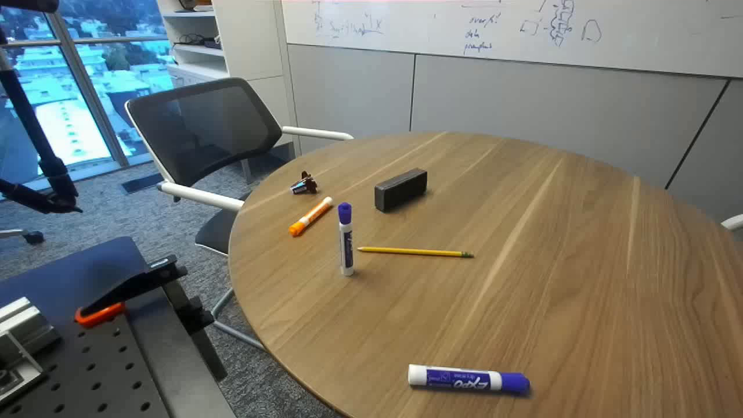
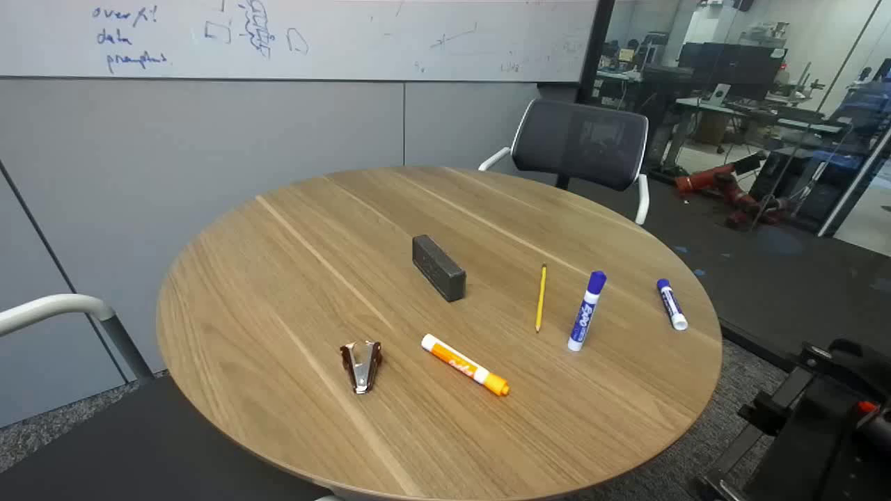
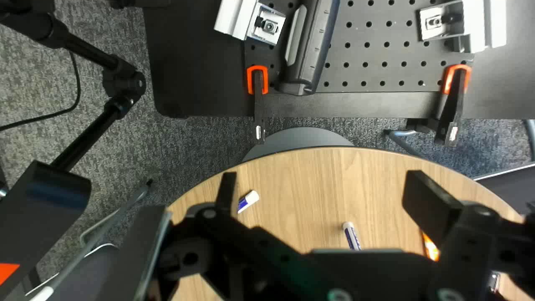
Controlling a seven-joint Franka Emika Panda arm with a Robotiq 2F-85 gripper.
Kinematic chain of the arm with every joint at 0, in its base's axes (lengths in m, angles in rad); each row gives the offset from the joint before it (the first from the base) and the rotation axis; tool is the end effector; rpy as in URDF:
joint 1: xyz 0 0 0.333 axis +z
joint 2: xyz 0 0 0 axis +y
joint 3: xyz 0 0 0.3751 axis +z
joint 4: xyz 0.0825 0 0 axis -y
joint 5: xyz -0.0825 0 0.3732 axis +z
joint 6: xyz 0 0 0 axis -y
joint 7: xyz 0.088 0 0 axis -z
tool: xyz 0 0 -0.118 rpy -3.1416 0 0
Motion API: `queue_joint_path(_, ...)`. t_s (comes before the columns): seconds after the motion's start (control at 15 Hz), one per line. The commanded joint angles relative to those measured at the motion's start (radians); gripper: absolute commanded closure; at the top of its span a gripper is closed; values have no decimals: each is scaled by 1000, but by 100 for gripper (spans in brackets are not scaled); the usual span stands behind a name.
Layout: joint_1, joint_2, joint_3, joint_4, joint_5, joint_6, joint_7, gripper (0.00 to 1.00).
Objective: Move the blue marker on the left backwards
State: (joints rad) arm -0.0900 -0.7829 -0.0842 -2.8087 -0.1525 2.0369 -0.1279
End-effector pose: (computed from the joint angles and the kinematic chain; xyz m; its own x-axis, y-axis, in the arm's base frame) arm 0.2499 -0.0548 0.4496 0.9990 0.0457 -0.0013 0.0456 -0.9959 0.0779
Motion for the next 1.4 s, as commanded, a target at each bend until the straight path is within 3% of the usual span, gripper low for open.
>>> queue_joint_path(0.0,3,2,-2,-3,-1,-3,2,0)
queue_joint_path(0.67,3,6,-2,-8,-1,-3,2,0)
queue_joint_path(1.07,42,191,55,95,54,63,113,0)
queue_joint_path(1.33,67,339,102,146,75,167,186,0)
